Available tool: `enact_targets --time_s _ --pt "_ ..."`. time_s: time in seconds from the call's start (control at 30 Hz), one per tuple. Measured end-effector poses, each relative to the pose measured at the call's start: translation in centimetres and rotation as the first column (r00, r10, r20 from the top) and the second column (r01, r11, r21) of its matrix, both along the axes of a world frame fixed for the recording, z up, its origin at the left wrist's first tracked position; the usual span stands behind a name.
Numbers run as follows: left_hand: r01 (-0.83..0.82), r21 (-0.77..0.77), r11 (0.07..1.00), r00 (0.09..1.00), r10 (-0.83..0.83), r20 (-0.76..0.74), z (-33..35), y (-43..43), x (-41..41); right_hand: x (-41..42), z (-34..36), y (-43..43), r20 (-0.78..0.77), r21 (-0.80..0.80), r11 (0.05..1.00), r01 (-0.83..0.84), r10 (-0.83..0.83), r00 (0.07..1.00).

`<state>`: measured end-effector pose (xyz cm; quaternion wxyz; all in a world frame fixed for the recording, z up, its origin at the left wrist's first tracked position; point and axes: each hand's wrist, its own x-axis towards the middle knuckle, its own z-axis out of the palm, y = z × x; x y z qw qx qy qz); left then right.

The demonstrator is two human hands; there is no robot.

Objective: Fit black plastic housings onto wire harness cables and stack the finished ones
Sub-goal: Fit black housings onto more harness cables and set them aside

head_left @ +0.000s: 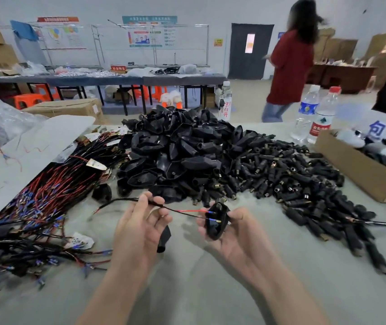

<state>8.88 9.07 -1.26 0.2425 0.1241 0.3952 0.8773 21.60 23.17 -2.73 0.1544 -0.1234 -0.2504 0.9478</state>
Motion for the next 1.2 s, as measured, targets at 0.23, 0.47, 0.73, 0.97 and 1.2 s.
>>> enact_targets --time_s 0.23,0.47,0.73,0.97,1.2 --pt "-0.076 -0.018 0.997 0.996 0.075 -0.051 -0.6 0.0 0.6 0.6 0.8 -0.1 -0.098 0.032 0.999 -0.036 0.039 0.994" --pt "0.030 -0.057 0.998 0.981 -0.040 -0.188 -0.8 0.2 2.1 0.7 1.1 -0.3 -0.094 0.043 0.998 0.055 -0.051 0.994" --pt "0.112 -0.290 0.950 0.905 -0.218 -0.366 -2.2 1.0 3.5 -0.2 -0.4 -0.9 -0.100 0.196 0.979 0.058 -0.039 0.994" --pt "0.112 -0.367 0.924 0.884 -0.261 -0.388 -1.2 0.4 3.4 -0.9 -0.9 -1.9 0.154 0.445 0.895 0.011 -0.088 0.984" --pt "0.223 -0.469 0.854 0.906 -0.359 -0.223 -1.5 0.6 3.4 0.0 -0.4 -0.7 0.212 0.448 0.871 0.204 -0.325 0.922"
